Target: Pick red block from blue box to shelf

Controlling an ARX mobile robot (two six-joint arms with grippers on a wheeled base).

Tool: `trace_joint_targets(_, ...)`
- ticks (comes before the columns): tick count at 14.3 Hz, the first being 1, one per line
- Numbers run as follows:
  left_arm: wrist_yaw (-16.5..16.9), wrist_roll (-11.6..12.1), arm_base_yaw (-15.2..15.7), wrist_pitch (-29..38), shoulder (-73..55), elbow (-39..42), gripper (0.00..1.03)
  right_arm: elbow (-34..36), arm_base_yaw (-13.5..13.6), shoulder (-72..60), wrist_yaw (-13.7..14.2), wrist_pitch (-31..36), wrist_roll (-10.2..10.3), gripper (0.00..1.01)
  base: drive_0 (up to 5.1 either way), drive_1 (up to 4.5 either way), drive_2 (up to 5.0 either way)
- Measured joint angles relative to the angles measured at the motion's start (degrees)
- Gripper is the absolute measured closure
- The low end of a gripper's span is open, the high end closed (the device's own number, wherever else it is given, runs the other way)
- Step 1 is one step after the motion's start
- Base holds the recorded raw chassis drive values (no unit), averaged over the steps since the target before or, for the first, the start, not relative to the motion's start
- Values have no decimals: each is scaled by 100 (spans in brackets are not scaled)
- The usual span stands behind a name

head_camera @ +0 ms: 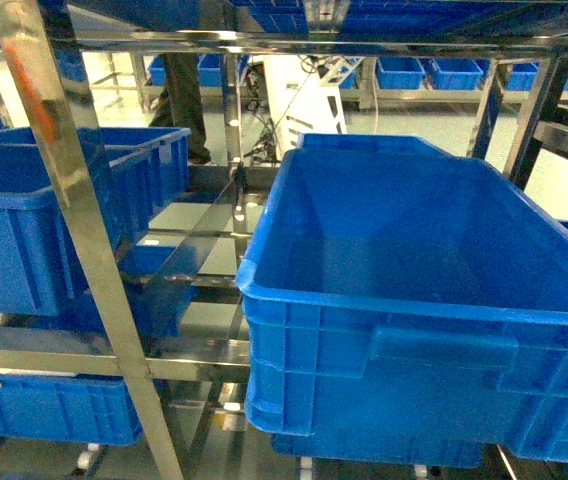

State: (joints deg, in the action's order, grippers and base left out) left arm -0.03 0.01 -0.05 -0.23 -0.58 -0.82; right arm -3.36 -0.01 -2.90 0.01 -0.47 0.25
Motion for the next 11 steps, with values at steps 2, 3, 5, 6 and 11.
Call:
trace_joint_targets(2,0,0,0,0,0,0,5,83,0,63,0,24,2,99,0,0,0)
trace_joint_targets(3,0,0,0,0,0,0,5,249,0,249,-2,-15,-2,99,0,0,0)
trace_joint_targets(5,2,0,0,-2,0,0,5,249,0,258,0,37,-7,99,0,0,0)
trace_joint_targets(6,0,0,0,0,0,0,5,249,0,258,0,22,-9,97,0,0,0)
trace_joint_targets(11,0,0,0,0,0,0,5,249,0,258,0,26,-11,27,0,0,0)
